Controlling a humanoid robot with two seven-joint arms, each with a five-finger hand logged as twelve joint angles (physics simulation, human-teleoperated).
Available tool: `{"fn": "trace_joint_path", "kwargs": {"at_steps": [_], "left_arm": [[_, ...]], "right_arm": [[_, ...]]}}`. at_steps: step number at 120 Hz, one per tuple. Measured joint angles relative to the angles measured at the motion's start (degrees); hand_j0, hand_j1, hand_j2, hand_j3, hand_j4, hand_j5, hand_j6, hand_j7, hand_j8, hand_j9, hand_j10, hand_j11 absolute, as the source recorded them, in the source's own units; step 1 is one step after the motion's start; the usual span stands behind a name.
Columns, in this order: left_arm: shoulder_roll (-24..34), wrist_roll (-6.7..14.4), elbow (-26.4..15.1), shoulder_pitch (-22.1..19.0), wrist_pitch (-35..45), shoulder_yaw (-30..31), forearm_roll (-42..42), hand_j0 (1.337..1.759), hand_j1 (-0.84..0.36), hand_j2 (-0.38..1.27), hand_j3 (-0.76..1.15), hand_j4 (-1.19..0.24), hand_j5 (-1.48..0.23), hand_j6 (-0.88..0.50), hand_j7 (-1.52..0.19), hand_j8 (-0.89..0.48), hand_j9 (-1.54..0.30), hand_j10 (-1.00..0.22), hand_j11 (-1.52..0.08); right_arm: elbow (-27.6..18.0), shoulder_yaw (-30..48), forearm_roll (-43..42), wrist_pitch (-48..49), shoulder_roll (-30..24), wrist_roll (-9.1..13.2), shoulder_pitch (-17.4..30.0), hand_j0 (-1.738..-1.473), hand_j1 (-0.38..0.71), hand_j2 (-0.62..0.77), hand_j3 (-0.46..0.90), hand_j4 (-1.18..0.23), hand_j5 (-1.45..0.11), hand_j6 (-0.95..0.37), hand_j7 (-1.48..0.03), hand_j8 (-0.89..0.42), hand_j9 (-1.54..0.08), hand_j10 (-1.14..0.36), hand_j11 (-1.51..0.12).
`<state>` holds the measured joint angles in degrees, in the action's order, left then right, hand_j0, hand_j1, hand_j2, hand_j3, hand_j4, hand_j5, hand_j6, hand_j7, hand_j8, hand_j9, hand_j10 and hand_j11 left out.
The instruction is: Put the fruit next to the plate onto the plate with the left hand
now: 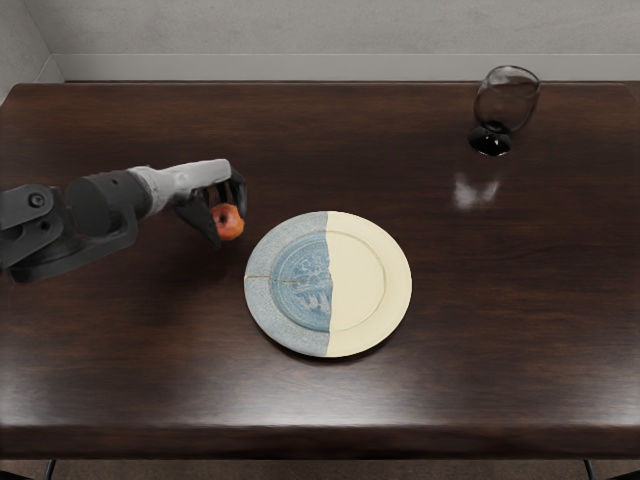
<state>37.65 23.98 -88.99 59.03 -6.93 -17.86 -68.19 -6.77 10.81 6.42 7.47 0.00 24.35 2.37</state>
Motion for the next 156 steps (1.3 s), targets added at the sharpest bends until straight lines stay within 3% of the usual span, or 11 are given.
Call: {"fn": "trace_joint_path", "kwargs": {"at_steps": [40,57,65,89,98,116,120,135,156], "left_arm": [[-10.63,3.38,3.28,4.69,-2.03,-0.05,2.14,1.654,-0.31,0.45,0.0,-0.74,-1.11,-0.38,-1.08,-0.42,-1.07,-0.8,-1.07],[-15.04,4.77,5.31,5.5,-2.17,-0.03,2.42,1.656,-0.38,0.7,0.0,-0.75,-1.11,-0.39,-1.07,-0.43,-1.07,-0.8,-1.07],[-16.85,5.34,6.13,5.85,-2.2,-0.03,2.3,1.656,-0.38,0.72,0.0,-0.77,-1.1,-0.42,-1.07,-0.44,-1.07,-0.8,-1.07],[-21.91,5.86,10.13,6.06,-2.32,0.4,2.36,1.655,-0.45,0.89,0.0,-0.77,-1.11,-0.42,-1.08,-0.47,-1.07,-0.8,-1.08],[-24.29,5.92,11.76,5.68,-2.34,0.69,2.19,1.655,-0.42,0.83,0.0,-0.77,-1.12,-0.43,-1.08,-0.48,-1.07,-0.8,-1.08],[-25.03,5.93,14.01,5.57,-2.36,1.34,2.05,1.655,-0.46,0.87,0.0,-0.77,-1.11,-0.41,-1.07,-0.48,-1.06,-0.79,-1.06],[-26.54,5.94,14.21,5.53,-2.2,1.29,1.99,1.656,-0.42,0.77,0.0,-0.72,-1.03,-0.41,-0.99,-0.49,-0.98,-0.74,-0.99],[-26.85,5.86,14.46,4.34,0.4,0.84,5.16,1.657,-0.09,0.42,0.0,-0.44,-0.59,-0.25,-0.57,-0.29,-0.56,-0.42,-0.57],[-25.86,5.85,13.98,4.42,1.77,-0.11,7.52,1.657,0.15,0.18,0.0,-0.2,-0.27,-0.12,-0.26,-0.14,-0.26,-0.19,-0.26]], "right_arm": [[0.0,0.0,-0.36,0.0,0.0,0.0,-0.48,-1.658,-0.35,0.0,0.0,0.0,0.0,0.0,0.0,0.0,0.0,0.0,0.0],[0.0,0.0,-0.68,0.0,0.0,0.0,-0.54,-1.658,-0.35,0.0,0.0,0.0,0.0,0.0,0.0,0.0,0.0,0.0,0.0],[0.0,0.0,-0.9,0.0,0.0,0.0,-0.56,-1.658,-0.35,0.0,0.0,0.0,0.0,0.0,0.0,0.0,0.0,0.0,0.0],[0.0,0.0,-1.11,0.0,0.0,0.0,-0.58,-1.658,-0.35,0.0,0.0,0.0,0.0,0.0,0.0,0.0,0.0,0.0,0.0],[0.0,0.0,-1.13,0.0,0.0,0.0,-0.58,-1.658,-0.35,0.0,0.0,0.0,0.0,0.0,0.0,0.0,0.0,0.0,0.0],[0.0,0.0,-1.14,0.0,0.0,0.0,-0.69,-1.658,-0.35,0.0,0.0,0.0,0.0,0.0,0.0,0.0,0.0,0.0,0.0],[0.0,0.0,-1.14,0.0,0.0,0.0,-0.72,-1.658,-0.35,0.0,0.0,0.0,0.0,0.0,0.0,0.0,0.0,0.0,0.0],[0.0,0.0,-1.14,0.0,0.0,0.0,-0.84,-1.658,-0.35,0.0,0.0,0.0,0.0,0.0,0.0,0.0,0.0,0.0,0.0],[0.0,0.0,-1.15,0.0,0.0,0.0,-0.91,-1.658,-0.35,0.0,0.0,0.0,0.0,0.0,0.0,0.0,0.0,0.0,0.0]]}}
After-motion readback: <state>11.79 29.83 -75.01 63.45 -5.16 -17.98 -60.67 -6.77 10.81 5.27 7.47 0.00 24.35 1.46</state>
